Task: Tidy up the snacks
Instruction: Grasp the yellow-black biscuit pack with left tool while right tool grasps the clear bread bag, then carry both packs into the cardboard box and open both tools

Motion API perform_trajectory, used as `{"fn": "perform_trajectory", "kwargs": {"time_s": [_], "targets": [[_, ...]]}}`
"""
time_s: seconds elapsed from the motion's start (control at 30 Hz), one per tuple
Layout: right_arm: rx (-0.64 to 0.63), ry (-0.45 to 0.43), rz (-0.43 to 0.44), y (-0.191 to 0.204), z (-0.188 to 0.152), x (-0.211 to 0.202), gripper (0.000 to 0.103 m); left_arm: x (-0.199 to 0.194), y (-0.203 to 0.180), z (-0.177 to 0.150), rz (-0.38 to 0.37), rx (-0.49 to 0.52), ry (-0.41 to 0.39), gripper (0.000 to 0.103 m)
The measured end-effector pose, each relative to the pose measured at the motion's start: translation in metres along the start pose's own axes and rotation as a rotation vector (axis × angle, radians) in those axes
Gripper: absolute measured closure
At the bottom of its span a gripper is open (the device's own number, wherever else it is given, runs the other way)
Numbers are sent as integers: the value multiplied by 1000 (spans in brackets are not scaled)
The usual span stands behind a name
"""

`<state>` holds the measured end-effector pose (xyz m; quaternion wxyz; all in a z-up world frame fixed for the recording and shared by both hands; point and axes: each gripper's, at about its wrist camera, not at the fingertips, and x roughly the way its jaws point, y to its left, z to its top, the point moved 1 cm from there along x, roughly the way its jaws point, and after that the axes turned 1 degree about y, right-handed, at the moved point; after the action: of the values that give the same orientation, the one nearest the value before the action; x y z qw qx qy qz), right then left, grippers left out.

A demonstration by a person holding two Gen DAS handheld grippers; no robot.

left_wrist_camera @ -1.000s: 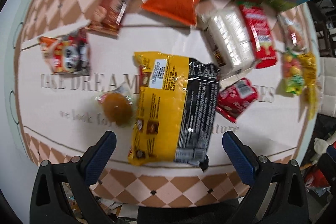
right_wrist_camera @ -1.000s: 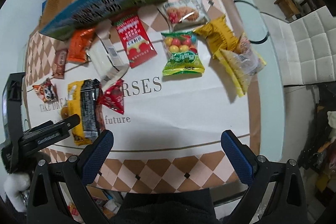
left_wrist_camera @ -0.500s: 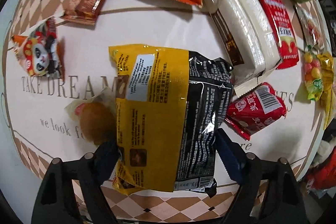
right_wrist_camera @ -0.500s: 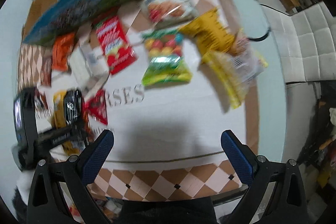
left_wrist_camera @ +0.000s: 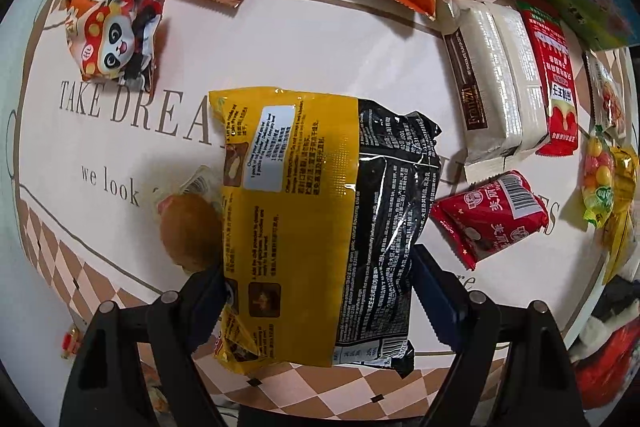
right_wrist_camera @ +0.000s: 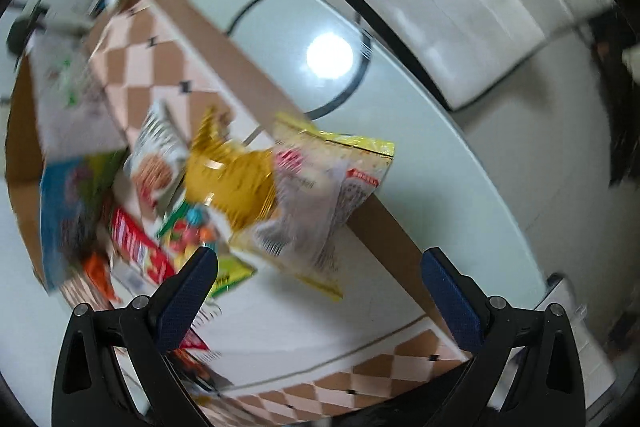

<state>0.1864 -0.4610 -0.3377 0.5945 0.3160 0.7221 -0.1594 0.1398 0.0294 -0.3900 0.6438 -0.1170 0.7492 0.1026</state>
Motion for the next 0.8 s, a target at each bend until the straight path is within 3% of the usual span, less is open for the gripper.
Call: {"fn": "perform_trajectory", "kwargs": {"time_s": [0.2, 0.3, 0.4, 0.47, 0.8], "targets": [[114, 68, 59, -17, 12, 30, 7, 8, 4, -6, 4, -28, -1, 18], [148, 98, 88, -20, 15, 45, 18, 10, 8, -11, 8, -34, -3, 18], [177, 115, 113, -23, 15, 56, 32, 6, -1, -9, 9, -37, -1, 18], [180, 117, 128, -22, 15, 62, 55, 2, 1, -7, 14, -36, -5, 18], [54, 37, 85, -13, -20, 36, 65, -19, 17, -20, 42, -29, -48, 18]]}}
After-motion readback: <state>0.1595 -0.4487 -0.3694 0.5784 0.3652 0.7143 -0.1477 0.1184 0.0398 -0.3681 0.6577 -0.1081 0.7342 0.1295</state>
